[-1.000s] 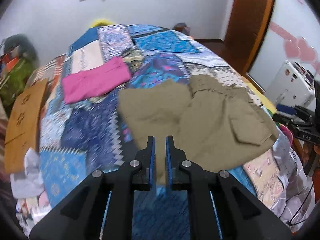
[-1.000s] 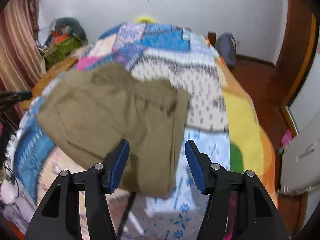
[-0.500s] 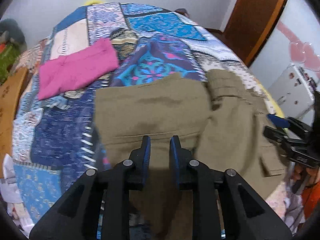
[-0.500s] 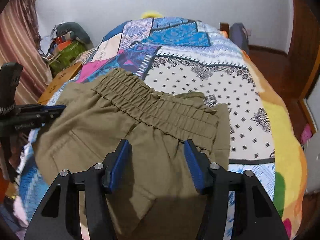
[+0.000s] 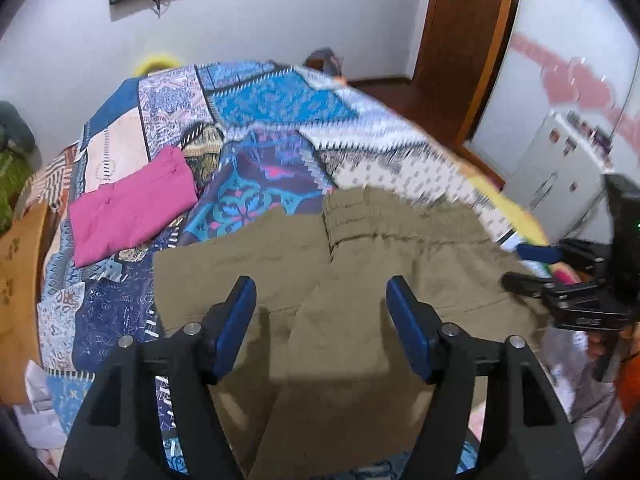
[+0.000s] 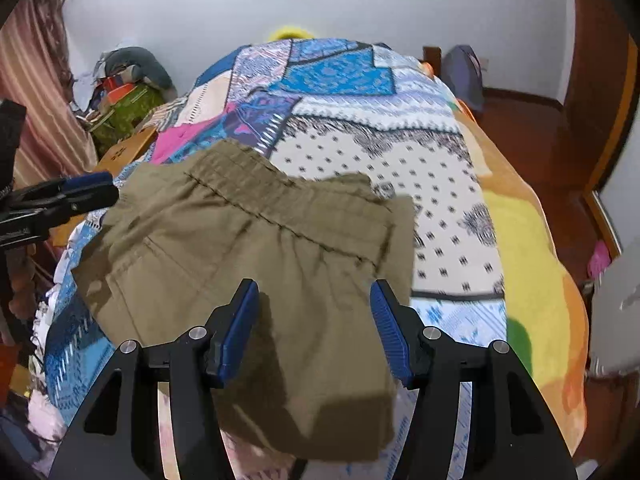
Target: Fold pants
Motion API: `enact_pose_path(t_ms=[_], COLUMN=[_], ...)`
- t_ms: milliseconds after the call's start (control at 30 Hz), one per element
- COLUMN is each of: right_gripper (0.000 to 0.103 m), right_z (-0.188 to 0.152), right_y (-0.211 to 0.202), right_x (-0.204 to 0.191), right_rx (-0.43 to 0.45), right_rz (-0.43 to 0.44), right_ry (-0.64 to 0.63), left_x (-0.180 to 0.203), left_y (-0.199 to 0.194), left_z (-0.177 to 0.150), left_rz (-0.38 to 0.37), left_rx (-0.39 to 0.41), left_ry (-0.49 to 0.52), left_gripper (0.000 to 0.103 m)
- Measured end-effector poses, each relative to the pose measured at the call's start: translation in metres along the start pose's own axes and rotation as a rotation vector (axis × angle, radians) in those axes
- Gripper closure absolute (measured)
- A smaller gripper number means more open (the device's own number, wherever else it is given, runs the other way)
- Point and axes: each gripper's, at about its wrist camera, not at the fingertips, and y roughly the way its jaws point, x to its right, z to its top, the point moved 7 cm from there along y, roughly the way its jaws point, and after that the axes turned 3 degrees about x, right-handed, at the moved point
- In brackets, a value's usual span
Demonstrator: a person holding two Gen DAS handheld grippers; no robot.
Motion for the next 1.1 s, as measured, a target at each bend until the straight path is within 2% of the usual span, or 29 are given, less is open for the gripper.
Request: enact_pose_path(t_ms=[100,167,233,267,400,433,533,600,667,800,933,1033,1100], right_gripper=[0.049,0.049,0.049,0.049,0.049,0.049,0.049,0.045,0.037,0.037,0.037,0.037,0.036], right_z=[-0.011,-0.017,-0.022,-0.024,-0.023,-0.022,-0.018,-0.015,-0.013,-0.015,-0.015,-0.007,-0.003], right_y=[0.003,0.003,0.002,-0.001,-0.011,-0.014,-0.021,-0.022,-0.018,0.002,0.02,0.029,0.036], right_x=[0.01,0.015,0.021,0.023,0.03,0.032,0.032,0.031,0.03,0.032,0.036,0.038,0.039], right_rx=[-0.023,-0.032,-0.037,-0.036,-0.036,-0.033,-0.027,-0.022,-0.018,-0.059,-0.087,-0.085,-0.09], right_rz=[-0.017,-0.038,-0.069,-0.065,-0.061,-0.058,-0.047,-0.035,-0.019,0.006,0.091,0.132,0.17], right_ry=[0.018,0.013,-0.003,-0.003,0.01,0.017,0.017,0.014,0.016,0.033,0.12,0.145,0.168], left_x=[-0.01,-0.025,-0.034,-0.037,-0.056,-0.061,-0.077,-0.082,-0.085,-0.082,-0.081,-0.081,-0.08], left_y=[0.024,0.031,0.028,0.026,0.01,0.008,-0.005,-0.016,-0.022,-0.013,0.006,0.014,0.019], left_z=[-0.01,-0.016,-0.018,-0.019,-0.025,-0.028,-0.038,-0.043,-0.047,-0.058,-0.068,-0.062,-0.054], left_rz=[0.034,0.071,0.037,0.044,0.19,0.201,0.164,0.122,0.062,-0.053,-0.074,-0.066,-0.091], left_rx=[-0.064,-0.073,-0.071,-0.072,-0.066,-0.075,-0.089,-0.08,-0.076,-0.11,-0.144,-0.12,-0.111], left_ry=[-0.029,-0.063,-0.105,-0.109,-0.039,-0.036,-0.07,-0.104,-0.145,-0.225,-0.273,-0.28,-0.291], left_gripper=[0.035,0.035,0.035,0.035,0.035,0.035,0.035,0.035,0.032,0.032,0.032,0.031,0.031])
